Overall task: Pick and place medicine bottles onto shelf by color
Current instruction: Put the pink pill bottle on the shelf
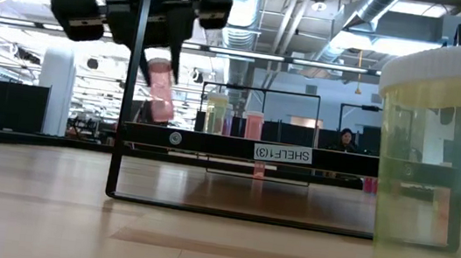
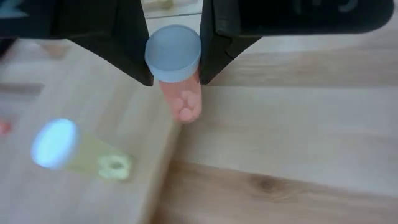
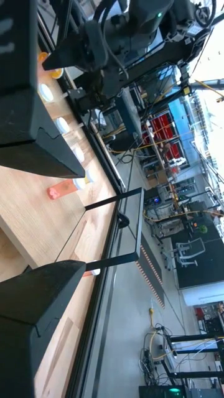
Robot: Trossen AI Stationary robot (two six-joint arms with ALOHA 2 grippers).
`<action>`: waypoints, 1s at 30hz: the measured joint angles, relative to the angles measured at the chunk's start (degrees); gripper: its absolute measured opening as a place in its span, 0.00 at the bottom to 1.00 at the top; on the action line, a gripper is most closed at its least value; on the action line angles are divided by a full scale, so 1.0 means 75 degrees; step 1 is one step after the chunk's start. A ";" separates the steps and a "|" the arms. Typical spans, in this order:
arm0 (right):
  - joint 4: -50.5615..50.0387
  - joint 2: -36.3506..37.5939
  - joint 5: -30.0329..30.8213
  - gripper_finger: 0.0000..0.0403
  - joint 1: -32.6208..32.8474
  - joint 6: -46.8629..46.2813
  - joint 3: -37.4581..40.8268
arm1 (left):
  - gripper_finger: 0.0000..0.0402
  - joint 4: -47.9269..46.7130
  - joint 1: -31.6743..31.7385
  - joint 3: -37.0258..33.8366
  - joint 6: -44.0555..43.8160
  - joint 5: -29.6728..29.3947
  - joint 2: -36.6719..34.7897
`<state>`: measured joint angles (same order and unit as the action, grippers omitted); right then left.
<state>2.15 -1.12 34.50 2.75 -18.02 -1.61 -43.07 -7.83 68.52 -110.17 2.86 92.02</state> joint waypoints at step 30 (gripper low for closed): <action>-0.0002 0.0000 0.0000 0.62 0.0002 0.0000 0.0002 | 0.21 0.2388 -0.0720 0.0407 0.3157 -0.2567 0.0000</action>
<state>2.13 -1.13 34.50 2.76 -18.02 -1.59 -25.17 -13.23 71.57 -86.49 -16.39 92.03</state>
